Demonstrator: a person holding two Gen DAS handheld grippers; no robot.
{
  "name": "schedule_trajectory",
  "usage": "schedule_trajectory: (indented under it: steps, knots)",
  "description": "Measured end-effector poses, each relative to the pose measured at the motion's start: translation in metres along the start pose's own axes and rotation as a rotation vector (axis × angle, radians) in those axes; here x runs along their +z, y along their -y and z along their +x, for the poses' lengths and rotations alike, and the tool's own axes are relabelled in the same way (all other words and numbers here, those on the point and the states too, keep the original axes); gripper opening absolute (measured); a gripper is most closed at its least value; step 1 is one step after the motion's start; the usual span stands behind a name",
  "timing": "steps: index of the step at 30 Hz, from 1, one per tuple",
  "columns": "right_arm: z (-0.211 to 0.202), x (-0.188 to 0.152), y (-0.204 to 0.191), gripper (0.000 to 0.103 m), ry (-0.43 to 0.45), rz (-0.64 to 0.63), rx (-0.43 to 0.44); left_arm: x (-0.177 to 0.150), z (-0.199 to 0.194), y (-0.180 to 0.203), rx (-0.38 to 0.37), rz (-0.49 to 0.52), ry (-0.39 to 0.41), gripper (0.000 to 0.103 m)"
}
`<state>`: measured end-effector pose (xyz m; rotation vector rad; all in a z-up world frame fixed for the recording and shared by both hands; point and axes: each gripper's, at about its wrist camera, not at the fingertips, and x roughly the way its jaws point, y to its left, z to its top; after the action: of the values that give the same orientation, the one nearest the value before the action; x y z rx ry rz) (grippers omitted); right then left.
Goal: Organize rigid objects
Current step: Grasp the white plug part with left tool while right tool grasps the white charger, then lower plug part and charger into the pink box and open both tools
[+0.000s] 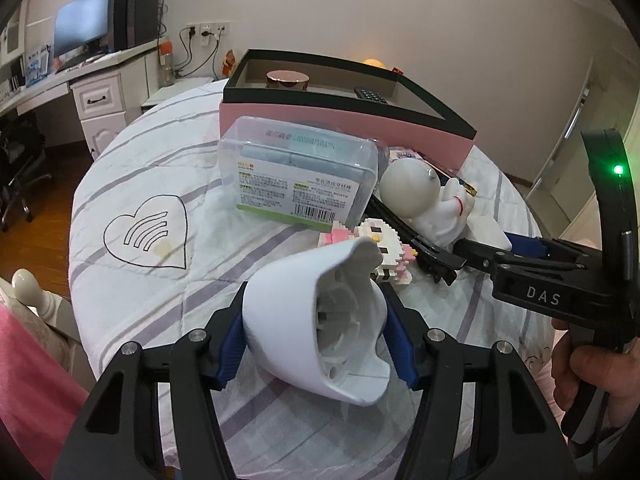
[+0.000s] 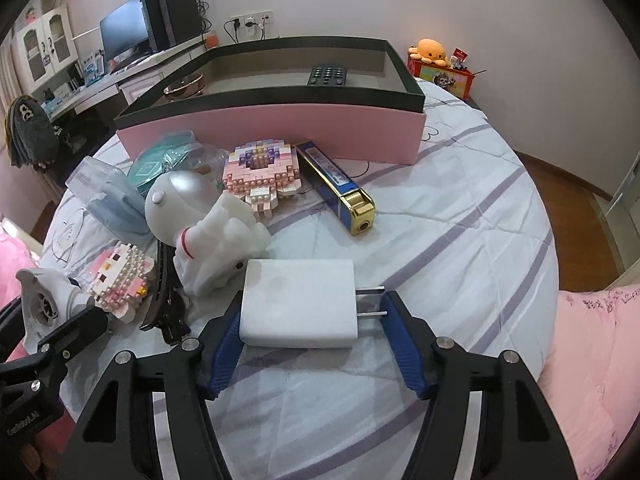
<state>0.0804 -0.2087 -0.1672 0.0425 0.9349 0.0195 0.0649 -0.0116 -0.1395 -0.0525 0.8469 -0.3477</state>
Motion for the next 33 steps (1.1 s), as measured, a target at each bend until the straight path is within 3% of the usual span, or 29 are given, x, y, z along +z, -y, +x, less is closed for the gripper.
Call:
schedule_trajectory:
  steps: [10,15,24,29,33]
  knots:
    - [-0.021,0.002,0.001,0.067,0.021,0.015,0.024,0.014,-0.020,-0.008,0.014,-0.017,0.030,0.061]
    - [-0.047,0.021,0.000,0.067,0.068,0.010,0.055,0.042,-0.043,-0.008,0.026,-0.008,0.070,0.061]
    - [-0.056,0.129,-0.008,0.067,0.164,-0.058,0.093,0.160,-0.043,0.007,0.047,0.072,0.171,0.061]
    - [-0.020,0.204,-0.010,0.067,0.155,-0.059,0.105,0.224,0.001,0.016,0.056,0.111,0.153,0.061]
    - [0.027,0.246,-0.009,0.067,0.101,-0.053,0.090,0.260,0.060,0.014,0.070,0.119,0.073,0.061]
